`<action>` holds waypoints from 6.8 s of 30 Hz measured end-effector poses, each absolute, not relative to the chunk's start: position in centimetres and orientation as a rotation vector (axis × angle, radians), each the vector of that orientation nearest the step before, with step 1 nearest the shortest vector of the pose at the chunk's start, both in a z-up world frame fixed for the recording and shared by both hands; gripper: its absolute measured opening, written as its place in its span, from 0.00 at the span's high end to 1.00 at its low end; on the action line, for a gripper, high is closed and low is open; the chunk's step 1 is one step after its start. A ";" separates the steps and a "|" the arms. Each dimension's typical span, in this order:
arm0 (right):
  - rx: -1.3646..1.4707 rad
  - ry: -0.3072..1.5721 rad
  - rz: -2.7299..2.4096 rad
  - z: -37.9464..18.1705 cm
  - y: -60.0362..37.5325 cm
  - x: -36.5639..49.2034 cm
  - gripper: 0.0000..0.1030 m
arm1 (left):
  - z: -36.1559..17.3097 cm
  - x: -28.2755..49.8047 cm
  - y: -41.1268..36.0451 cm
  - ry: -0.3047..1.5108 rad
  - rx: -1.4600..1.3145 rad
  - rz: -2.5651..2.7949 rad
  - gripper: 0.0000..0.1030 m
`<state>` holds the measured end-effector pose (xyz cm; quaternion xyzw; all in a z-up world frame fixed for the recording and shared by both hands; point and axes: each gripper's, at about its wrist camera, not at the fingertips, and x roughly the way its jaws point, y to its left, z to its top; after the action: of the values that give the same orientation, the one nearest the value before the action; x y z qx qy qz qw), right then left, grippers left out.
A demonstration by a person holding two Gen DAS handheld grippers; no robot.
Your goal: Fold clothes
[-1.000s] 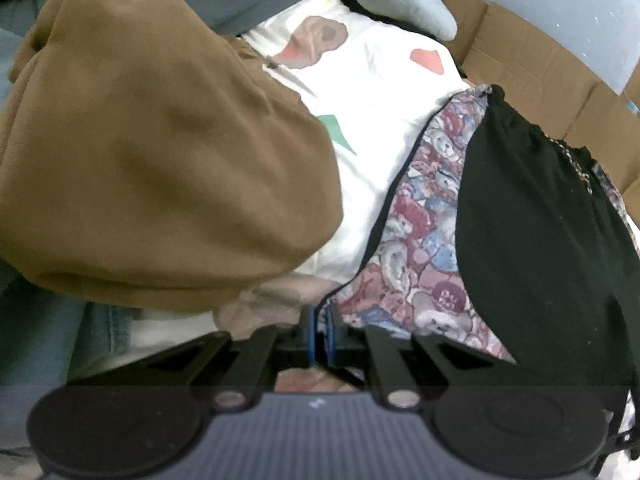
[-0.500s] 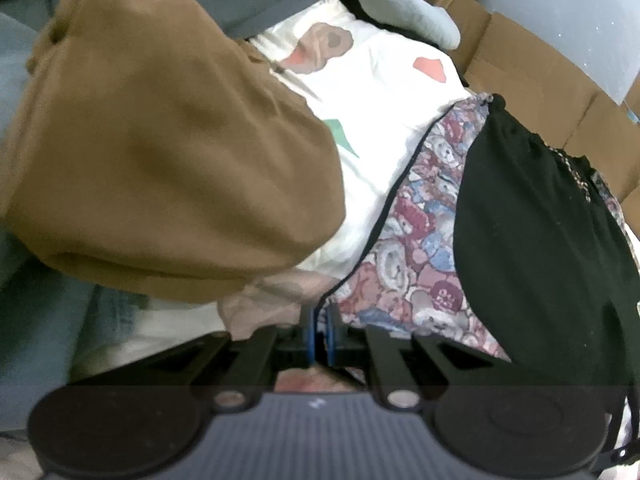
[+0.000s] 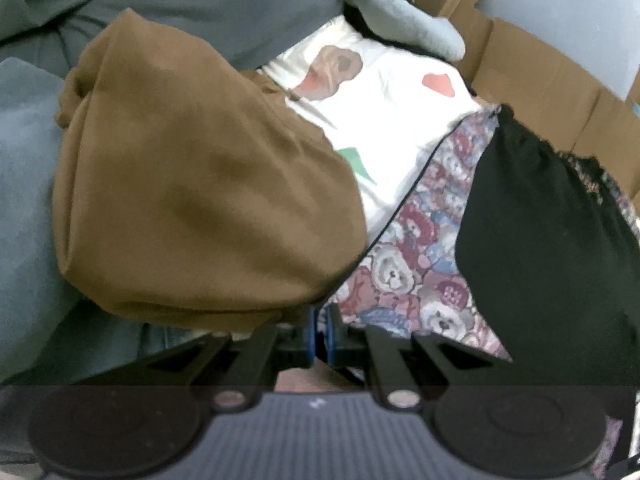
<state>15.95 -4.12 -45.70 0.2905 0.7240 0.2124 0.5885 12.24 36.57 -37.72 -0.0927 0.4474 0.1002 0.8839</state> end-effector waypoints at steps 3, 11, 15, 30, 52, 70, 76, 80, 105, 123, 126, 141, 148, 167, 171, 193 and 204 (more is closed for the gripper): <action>0.667 1.697 0.505 -45.7 -3.5 15.9 1.00 | -39.2 12.6 36.4 0.952 -0.163 0.200 0.94; 0.589 1.738 0.506 -45.3 -2.8 16.7 0.96 | -40.3 13.6 36.5 1.000 -0.168 0.213 0.82; 0.492 1.739 0.573 -43.3 -3.0 17.8 0.77 | -38.5 12.9 35.7 1.013 -0.140 0.238 0.75; 0.242 1.504 0.546 -36.9 -5.8 25.0 0.67 | -34.6 15.9 31.3 0.897 -0.190 0.100 0.74; 0.056 1.132 0.341 -35.2 -20.1 30.1 0.67 | -38.1 26.3 26.7 0.896 -0.050 -0.018 0.81; 0.037 1.026 0.125 -42.5 -29.0 28.7 0.64 | -39.2 28.8 27.6 0.971 0.059 0.121 0.95; -0.002 0.979 0.136 -43.4 -29.7 27.6 0.64 | -37.1 30.8 25.7 0.919 0.042 0.008 0.89; -0.022 0.962 0.132 -42.8 -29.4 28.0 0.64 | -37.6 32.7 24.2 0.913 0.043 -0.020 0.87; -0.098 0.866 0.280 -43.2 -25.9 38.7 0.78 | -40.1 38.5 24.0 0.862 -0.048 0.038 0.83; -0.093 0.812 0.268 -44.0 -21.8 45.5 0.78 | -40.6 44.1 22.4 0.880 -0.031 0.000 0.80; -0.087 0.804 0.261 -43.9 -21.2 46.8 0.78 | -40.0 44.4 22.2 0.881 -0.030 -0.002 0.80; -0.171 0.764 0.295 -42.3 -17.0 51.9 0.78 | -38.6 48.2 20.3 0.833 -0.040 -0.091 0.77; -0.177 0.798 0.310 -43.0 -16.3 53.6 0.78 | -40.9 49.7 20.7 0.902 -0.049 -0.049 0.75; -0.093 0.718 0.365 -40.3 -16.1 52.2 0.77 | -38.7 50.5 17.7 0.809 -0.032 -0.143 0.79; -0.101 0.730 0.354 -41.0 -14.8 53.0 0.77 | -39.8 52.0 17.4 0.861 -0.031 -0.089 0.80; -0.098 0.884 0.273 -43.4 -13.9 56.6 0.75 | -38.9 52.8 17.6 0.888 -0.024 -0.054 0.79; -0.049 0.825 0.359 -37.1 -16.6 52.1 0.72 | -33.6 46.4 19.6 0.807 -0.062 -0.109 0.49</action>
<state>52.06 -16.59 -37.07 -0.0238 0.3988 0.1735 0.9001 46.39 19.60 -33.60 -0.0301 0.3924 -0.0531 0.9178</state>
